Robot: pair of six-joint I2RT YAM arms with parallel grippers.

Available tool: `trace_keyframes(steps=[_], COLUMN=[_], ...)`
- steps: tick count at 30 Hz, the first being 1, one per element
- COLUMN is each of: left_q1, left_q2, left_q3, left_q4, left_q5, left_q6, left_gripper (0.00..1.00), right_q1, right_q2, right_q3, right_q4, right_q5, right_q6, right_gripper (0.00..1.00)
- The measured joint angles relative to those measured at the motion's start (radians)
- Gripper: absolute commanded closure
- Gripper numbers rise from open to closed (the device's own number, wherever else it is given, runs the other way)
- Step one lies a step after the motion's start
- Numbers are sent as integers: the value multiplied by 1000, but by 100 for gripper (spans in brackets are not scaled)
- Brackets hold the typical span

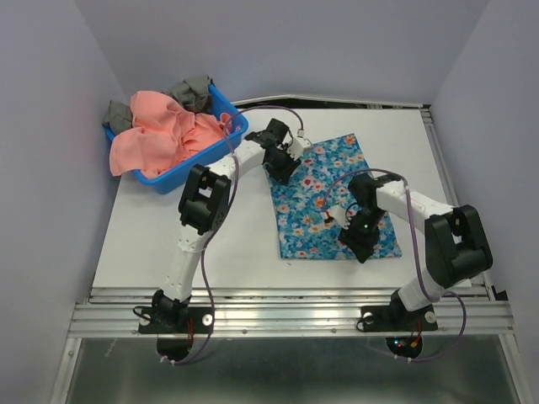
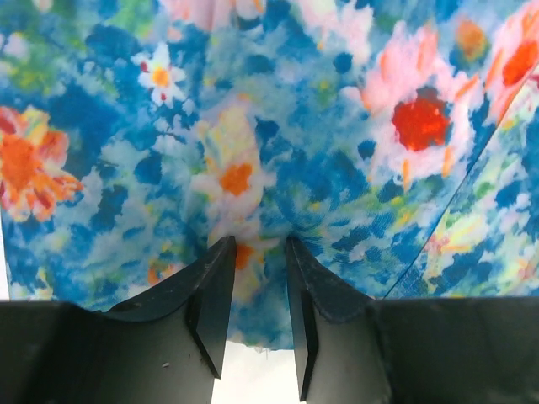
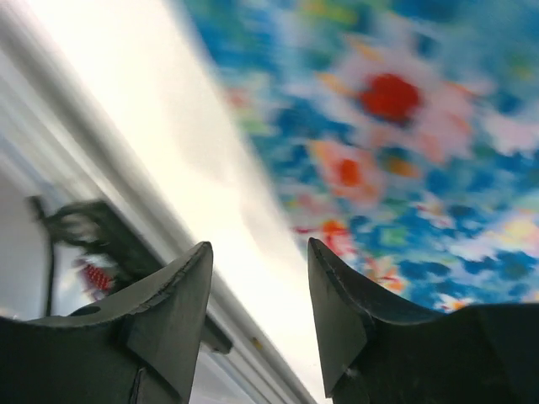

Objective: Fold and stack the skirts
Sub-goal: Flatten the skirt out

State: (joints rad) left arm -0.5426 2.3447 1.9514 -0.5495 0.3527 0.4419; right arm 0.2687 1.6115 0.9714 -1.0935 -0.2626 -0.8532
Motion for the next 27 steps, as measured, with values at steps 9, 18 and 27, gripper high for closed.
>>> trace_keyframes(steps=[9, 18, 27], left_q1=[0, 14, 90], left_q2=[-114, -262, -260], left_q3=[-184, -373, -366], left_q4=[37, 24, 8], left_q5=[-33, -70, -23], left_q6=[118, 137, 95], left_gripper=[52, 50, 50], right_q1=[49, 2, 171], right_q2=[-19, 212, 224], right_q3=[306, 346, 198], right_q4=[-98, 32, 92], right_q5=[-154, -146, -137], right_q6=[74, 98, 145], right_gripper=[47, 53, 53])
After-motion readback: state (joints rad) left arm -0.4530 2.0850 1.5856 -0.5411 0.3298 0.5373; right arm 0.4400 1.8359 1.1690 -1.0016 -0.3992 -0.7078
